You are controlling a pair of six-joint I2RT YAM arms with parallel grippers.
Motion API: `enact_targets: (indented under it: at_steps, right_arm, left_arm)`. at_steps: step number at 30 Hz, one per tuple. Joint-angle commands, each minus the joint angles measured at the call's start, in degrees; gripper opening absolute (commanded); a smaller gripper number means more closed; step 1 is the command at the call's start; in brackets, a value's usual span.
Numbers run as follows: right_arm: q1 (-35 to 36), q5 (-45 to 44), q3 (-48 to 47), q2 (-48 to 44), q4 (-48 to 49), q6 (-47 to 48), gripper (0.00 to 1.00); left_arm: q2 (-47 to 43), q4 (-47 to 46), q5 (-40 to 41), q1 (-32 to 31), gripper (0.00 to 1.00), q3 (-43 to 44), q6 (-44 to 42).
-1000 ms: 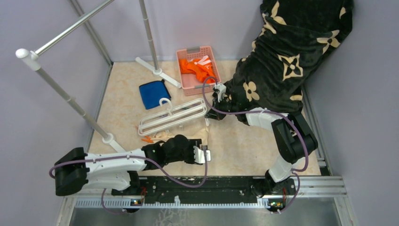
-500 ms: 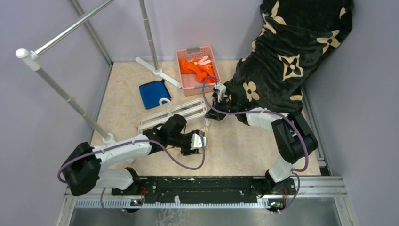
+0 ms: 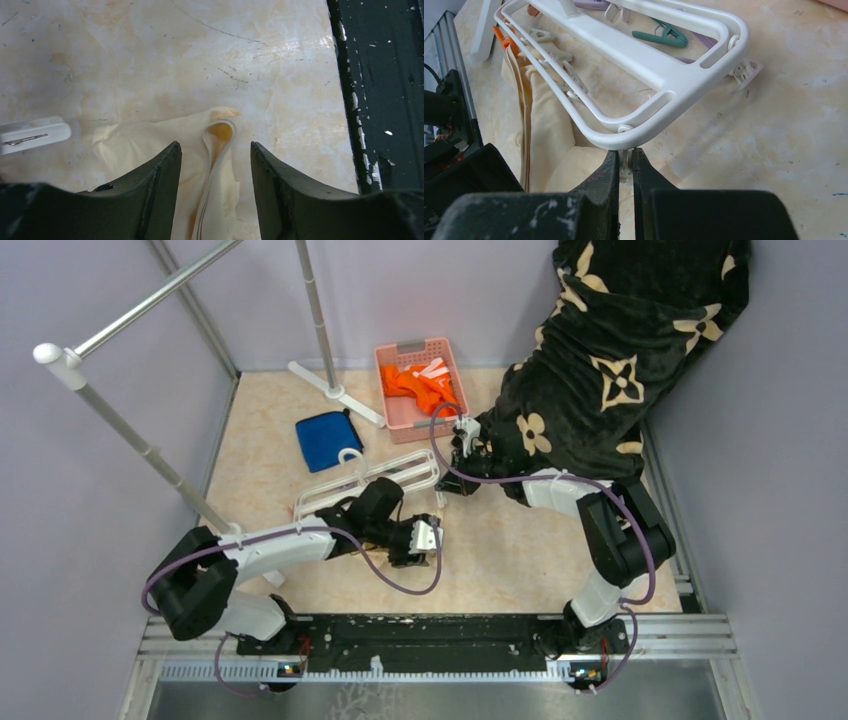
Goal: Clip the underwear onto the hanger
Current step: Adjust the underwear at the center of the board.
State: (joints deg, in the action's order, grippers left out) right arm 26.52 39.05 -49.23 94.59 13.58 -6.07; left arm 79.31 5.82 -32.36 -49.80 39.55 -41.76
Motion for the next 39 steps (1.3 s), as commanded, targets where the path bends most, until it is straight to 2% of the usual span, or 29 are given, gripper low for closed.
enact_targets:
  at_steps: [1, 12, 19, 25, 30, 39]
  right_arm:
    - [0.8, 1.3, -2.3, -0.8, 2.6, 0.6, 0.0]
    - [0.8, 1.3, -2.1, -0.7, 3.0, 0.3, 0.0]
    - [1.1, 1.2, -2.2, -0.5, 3.1, 0.2, 0.0]
    - [1.2, 1.1, -2.4, -0.5, 2.9, 0.2, 0.0]
    - [1.1, 1.1, -2.5, -0.4, 2.6, 0.4, 0.0]
    - [1.2, 1.0, -2.7, -0.4, 2.6, 0.4, 0.0]
  left_arm:
    - [-0.2, -2.9, -0.1, 0.7, 0.59, -0.3, -0.4]
    - [0.6, 9.4, -1.3, 1.7, 0.46, 0.2, -3.4]
    - [-1.6, 8.8, 2.0, 1.7, 0.46, -2.0, -2.8]
    - [1.1, 7.4, 4.2, 1.7, 0.46, -2.8, -3.1]
    - [1.3, 2.8, 7.3, 1.7, 0.5, -3.4, -3.0]
    - [-8.6, -3.8, 11.3, 1.9, 0.63, -7.4, -2.4]
